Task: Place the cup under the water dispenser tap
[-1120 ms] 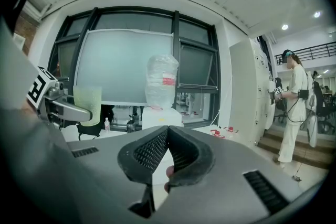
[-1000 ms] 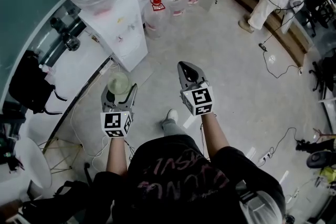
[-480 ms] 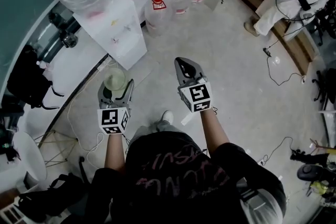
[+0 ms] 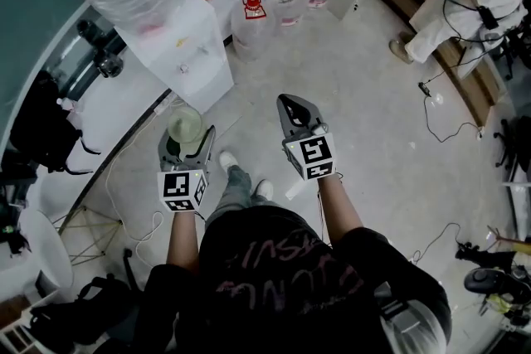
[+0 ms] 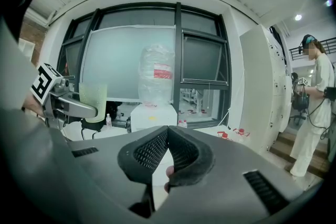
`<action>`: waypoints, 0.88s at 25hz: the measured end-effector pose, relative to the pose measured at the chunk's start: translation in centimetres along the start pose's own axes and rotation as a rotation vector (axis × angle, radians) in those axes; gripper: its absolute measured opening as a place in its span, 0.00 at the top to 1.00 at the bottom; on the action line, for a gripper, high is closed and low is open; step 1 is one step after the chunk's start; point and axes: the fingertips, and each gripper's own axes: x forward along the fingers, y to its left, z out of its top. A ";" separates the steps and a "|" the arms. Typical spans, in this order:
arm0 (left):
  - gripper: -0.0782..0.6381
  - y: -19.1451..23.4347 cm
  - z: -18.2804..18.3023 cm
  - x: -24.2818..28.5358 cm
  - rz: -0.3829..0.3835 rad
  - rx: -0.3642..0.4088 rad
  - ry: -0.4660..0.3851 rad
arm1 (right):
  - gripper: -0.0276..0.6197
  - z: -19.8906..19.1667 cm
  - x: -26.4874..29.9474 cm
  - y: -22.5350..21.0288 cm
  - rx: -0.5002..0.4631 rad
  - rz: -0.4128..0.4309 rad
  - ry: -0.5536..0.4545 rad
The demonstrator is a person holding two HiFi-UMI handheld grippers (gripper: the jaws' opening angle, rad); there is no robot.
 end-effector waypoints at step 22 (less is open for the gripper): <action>0.40 8.0 -0.4 13.8 -0.104 -0.043 0.015 | 0.94 0.8 16.1 -3.7 0.019 -0.028 0.065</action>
